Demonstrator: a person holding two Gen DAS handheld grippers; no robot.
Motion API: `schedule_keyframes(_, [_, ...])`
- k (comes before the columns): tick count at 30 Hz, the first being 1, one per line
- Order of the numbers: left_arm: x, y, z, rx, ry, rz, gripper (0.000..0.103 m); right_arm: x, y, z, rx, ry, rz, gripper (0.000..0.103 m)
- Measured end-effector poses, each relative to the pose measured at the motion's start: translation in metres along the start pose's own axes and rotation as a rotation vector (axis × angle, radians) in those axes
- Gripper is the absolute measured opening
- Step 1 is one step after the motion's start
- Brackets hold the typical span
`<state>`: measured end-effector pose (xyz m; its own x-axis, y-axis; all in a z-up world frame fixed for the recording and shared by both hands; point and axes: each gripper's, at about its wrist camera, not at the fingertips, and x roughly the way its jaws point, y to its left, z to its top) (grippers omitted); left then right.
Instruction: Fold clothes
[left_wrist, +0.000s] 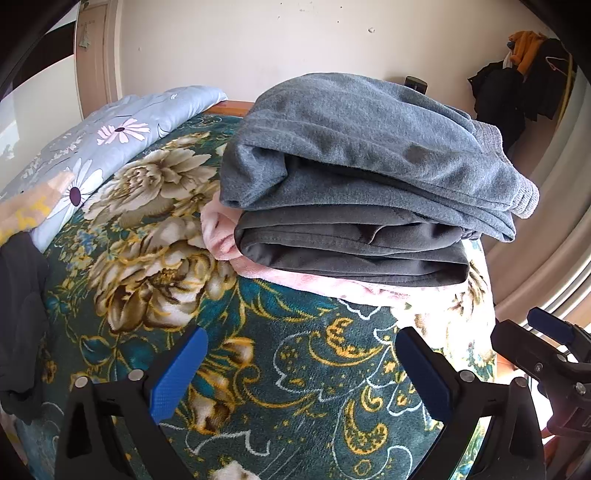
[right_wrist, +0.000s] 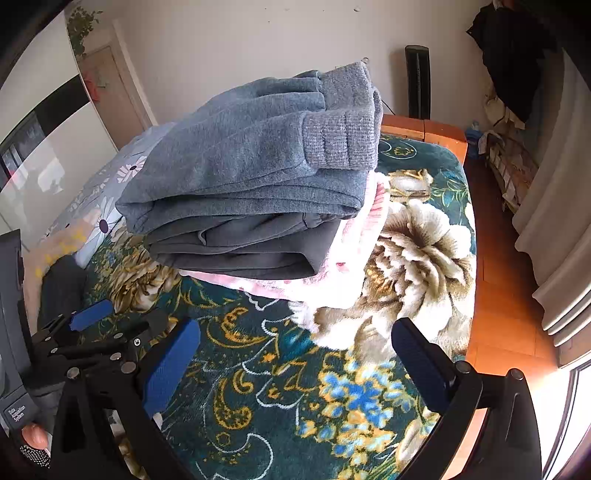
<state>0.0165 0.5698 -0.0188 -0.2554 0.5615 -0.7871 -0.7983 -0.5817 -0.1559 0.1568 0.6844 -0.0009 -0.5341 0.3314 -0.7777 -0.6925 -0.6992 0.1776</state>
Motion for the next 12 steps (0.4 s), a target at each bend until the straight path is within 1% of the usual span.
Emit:
schedule_keyframes(3, [0.000,0.001,0.001,-0.014,0.010,-0.019,0.103,-0.001,0.001,0.000,-0.001,0.003,-0.001,0.103])
schedule_keyframes(7, [-0.003,0.001,0.004,-0.022,0.011,-0.020,0.103,-0.004,0.003,0.000,0.004,0.008,-0.006,0.103])
schedule_keyframes(12, [-0.015,-0.001,0.005,-0.001,-0.021,-0.016,0.103,-0.012,0.005,0.000,0.006,0.009,-0.018,0.103])
